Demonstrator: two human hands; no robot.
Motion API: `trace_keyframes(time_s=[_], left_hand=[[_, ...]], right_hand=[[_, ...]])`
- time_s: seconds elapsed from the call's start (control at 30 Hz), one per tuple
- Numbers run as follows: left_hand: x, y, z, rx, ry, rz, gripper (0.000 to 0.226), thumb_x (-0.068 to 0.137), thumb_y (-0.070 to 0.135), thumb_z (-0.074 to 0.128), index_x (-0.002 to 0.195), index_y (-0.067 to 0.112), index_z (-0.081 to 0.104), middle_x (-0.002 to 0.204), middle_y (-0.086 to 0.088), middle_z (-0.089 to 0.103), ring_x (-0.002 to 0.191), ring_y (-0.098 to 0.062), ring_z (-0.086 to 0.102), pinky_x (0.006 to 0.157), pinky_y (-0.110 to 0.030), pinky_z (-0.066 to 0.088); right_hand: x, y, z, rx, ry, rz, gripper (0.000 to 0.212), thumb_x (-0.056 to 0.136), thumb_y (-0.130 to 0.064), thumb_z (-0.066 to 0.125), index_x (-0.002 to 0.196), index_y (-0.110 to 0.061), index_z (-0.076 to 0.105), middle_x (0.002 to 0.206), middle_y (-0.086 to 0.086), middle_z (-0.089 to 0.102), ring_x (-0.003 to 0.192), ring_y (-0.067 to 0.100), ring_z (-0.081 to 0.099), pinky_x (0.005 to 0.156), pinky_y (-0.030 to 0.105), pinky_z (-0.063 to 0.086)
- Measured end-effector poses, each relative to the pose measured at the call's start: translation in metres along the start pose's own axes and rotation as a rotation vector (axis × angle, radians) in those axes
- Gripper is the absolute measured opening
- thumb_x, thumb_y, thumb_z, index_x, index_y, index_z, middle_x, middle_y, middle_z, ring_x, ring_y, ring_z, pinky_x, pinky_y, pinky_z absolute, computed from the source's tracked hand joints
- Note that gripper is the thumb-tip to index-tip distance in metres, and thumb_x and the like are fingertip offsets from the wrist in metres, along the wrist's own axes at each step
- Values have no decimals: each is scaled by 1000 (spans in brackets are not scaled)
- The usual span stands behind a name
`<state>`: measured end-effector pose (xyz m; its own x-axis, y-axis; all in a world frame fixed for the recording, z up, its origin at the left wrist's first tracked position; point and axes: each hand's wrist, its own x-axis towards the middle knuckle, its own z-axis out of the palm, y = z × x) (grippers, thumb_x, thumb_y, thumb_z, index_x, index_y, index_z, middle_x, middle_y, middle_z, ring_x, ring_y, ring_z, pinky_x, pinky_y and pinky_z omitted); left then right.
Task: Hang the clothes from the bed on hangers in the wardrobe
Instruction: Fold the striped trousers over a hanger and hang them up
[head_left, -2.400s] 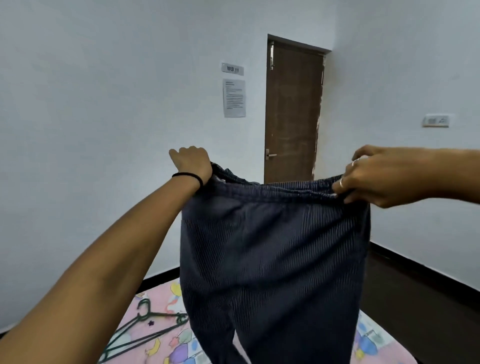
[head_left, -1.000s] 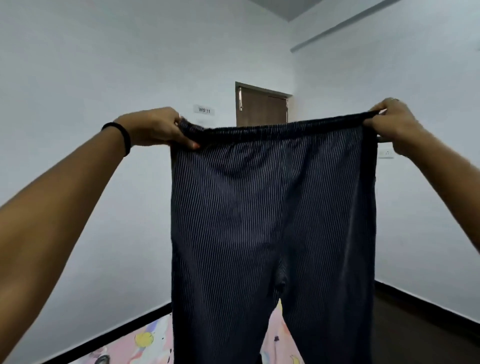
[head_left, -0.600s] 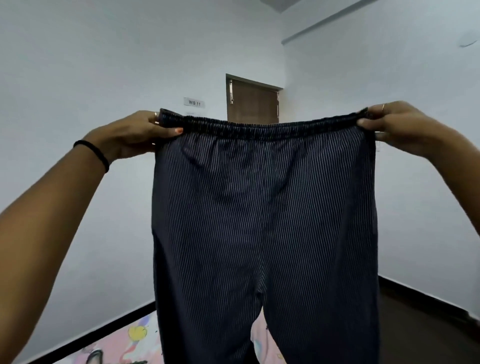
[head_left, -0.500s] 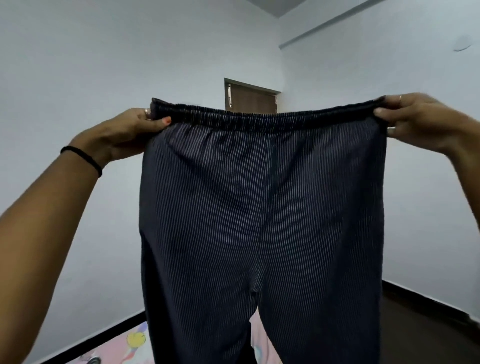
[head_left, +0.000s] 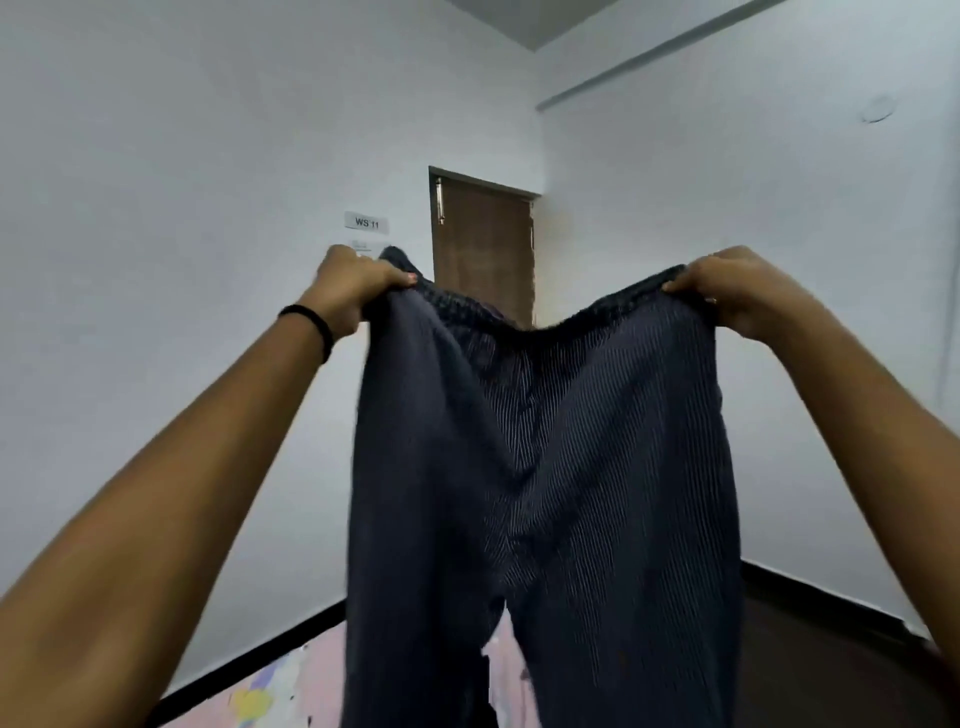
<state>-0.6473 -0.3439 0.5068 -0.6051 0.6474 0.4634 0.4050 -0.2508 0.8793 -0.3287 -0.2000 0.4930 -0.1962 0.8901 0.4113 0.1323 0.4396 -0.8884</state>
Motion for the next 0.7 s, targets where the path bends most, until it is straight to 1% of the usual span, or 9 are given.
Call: trace_keyframes(time_s=[0.1,0.2,0.27,0.33,0.43,0.5,0.57,0.63,0.7], left_hand=[[-7,15,37,-24,-88,26,46,66,2,83,104,-1,57,93,-12,64,80,-21,65,52,-28,54],[-12,28,67,6,-128,86,30,65,3,83,82,2,58,96,-17,67,86,-28,68,70,-42,60],[-17,35,81,19,-141,127,26,67,3,81,72,5,56,92,-19,67,83,-30,69,74,-45,60],[-19,39,89,56,-146,150,23,67,7,80,72,5,58,87,-18,68,80,-28,70,72,-41,60],[-22,40,92,78,-170,165,24,69,15,77,74,6,56,81,-14,64,74,-25,67,67,-37,59],[-26,42,92,67,-203,152,23,78,18,74,77,6,54,75,-9,61,66,-17,65,56,-28,56],[-35,46,92,16,-262,120,19,87,22,67,80,8,56,69,-2,59,48,-5,60,45,-17,46],[-42,48,90,-18,-321,74,26,91,35,62,91,9,60,69,2,59,38,-1,53,44,-15,43],[-42,48,87,-31,-343,69,45,87,50,62,103,8,63,76,3,62,45,-1,55,48,-15,44]], right_hand=[[-10,-27,28,48,-36,-41,13,83,0,66,87,-5,55,81,10,57,69,18,59,49,24,49],[-22,-51,60,143,-80,-114,21,85,4,65,74,-7,51,72,7,55,65,18,61,47,23,52],[-26,-60,77,165,-71,-143,24,84,4,65,69,-7,50,70,7,55,67,21,64,58,32,58],[-26,-64,89,144,-43,-162,28,82,1,69,62,-9,52,69,8,58,75,29,68,74,45,59],[-28,-67,98,64,-4,-180,27,77,-7,74,58,-12,54,71,13,63,86,39,70,79,54,57],[-30,-69,101,47,5,-189,22,77,-12,73,63,-10,57,76,16,65,87,38,70,79,52,57],[-32,-72,102,58,-24,-179,14,80,-17,68,80,-5,61,83,16,65,82,31,70,73,41,60],[-37,-75,102,135,-110,-159,18,85,-17,60,95,-2,60,83,11,61,70,19,66,62,28,57],[-45,-78,101,266,-193,-157,10,91,-12,48,89,-5,56,79,7,55,62,13,57,57,23,53]])
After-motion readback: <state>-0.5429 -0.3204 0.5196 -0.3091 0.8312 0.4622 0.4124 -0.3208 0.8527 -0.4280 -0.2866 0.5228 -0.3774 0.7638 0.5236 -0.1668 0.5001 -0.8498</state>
